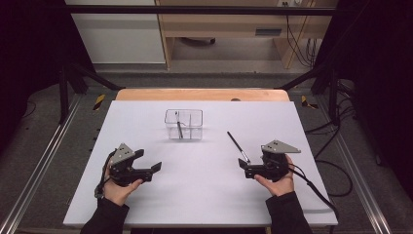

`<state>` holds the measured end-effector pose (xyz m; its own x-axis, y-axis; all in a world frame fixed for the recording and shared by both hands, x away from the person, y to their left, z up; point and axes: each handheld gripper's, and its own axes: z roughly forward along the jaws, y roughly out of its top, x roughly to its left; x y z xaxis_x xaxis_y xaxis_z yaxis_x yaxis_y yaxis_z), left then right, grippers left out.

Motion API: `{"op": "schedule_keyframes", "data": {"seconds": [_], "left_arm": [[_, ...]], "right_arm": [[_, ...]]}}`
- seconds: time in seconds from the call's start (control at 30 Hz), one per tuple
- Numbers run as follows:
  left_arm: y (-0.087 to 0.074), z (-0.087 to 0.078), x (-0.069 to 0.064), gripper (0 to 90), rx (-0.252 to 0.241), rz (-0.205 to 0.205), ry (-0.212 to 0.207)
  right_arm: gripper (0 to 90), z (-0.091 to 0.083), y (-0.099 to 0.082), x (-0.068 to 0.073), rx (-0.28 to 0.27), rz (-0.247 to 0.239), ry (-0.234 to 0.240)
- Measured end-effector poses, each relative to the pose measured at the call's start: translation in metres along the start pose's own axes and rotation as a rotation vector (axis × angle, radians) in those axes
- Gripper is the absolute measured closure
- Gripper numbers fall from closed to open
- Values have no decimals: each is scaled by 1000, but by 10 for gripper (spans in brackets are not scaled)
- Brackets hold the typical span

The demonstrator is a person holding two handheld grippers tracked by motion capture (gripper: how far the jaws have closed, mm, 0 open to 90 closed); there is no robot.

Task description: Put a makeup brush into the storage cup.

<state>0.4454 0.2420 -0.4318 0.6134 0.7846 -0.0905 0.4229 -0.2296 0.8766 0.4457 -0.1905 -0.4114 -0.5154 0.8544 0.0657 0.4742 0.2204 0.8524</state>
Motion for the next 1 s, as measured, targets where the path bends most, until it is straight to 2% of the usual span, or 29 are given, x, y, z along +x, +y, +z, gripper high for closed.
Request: {"op": "schedule_keyframes", "data": {"seconds": [0.17,0.5,0.6,1.0], "left_arm": [[0,1,-1,131,4,3,0],[-5,2,-6,130,21,14,-4],[-5,2,-7,131,19,16,-6],[-6,4,-6,130,27,22,-7]], "right_arm": [[52,7,3,0,15,5,0],[73,19,17,1,47,-24,-10],[81,25,22,2,68,-43,-17],[98,49,32,-1,141,-55,-34]]}}
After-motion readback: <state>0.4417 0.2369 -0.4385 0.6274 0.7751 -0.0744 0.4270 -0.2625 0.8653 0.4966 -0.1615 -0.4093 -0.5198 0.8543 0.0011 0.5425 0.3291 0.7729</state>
